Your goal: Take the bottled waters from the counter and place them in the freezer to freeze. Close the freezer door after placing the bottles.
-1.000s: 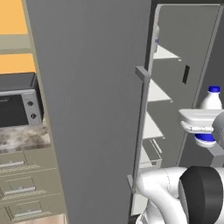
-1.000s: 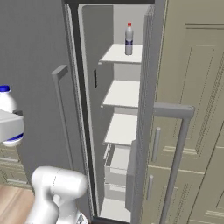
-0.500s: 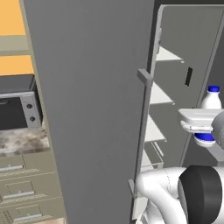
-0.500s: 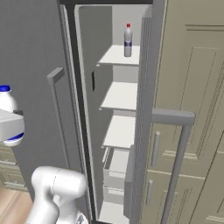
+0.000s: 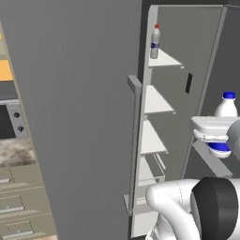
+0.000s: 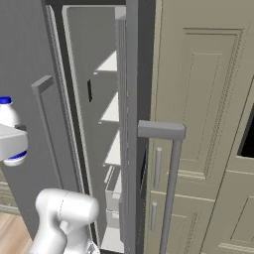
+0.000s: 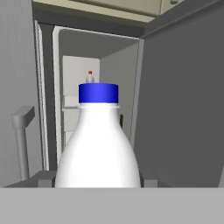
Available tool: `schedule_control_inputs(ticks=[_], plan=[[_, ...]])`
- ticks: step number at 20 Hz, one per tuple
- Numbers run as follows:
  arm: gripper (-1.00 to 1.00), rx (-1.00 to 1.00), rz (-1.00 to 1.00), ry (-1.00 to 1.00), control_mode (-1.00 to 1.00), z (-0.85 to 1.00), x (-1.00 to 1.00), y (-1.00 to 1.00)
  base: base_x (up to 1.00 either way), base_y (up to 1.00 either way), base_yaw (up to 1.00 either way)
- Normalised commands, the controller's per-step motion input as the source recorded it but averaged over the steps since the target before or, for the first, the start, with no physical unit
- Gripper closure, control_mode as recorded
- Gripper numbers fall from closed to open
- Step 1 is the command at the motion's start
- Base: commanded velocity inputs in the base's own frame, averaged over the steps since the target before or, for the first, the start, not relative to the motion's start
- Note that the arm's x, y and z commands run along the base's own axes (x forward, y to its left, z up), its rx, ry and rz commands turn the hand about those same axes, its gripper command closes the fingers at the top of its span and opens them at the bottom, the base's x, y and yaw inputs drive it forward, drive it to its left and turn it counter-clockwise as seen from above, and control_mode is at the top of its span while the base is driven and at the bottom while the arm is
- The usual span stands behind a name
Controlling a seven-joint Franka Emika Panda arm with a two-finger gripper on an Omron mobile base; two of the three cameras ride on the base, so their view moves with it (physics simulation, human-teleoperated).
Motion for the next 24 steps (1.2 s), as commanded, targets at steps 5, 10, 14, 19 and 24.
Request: schedule_control_inputs(ticks=[5,10,14,19,24], plan=[[1.00,0.00,0.00,0.00,1.00,0.00,0.00,0.00,0.14,-0.38,0.02],[1.00,0.00,0.00,0.00,1.00,0.00,0.00,0.00,0.22,-0.30,0.02],[1.00,0.00,0.00,0.00,1.00,0.00,0.00,0.00,0.32,-0.29,0.02],[1.00,0.00,0.00,0.00,1.00,0.00,0.00,0.00,0.40,-0.28,0.01],[1.00,0.00,0.00,0.00,1.00,0.00,0.00,0.00,0.53,-0.17,0.02]])
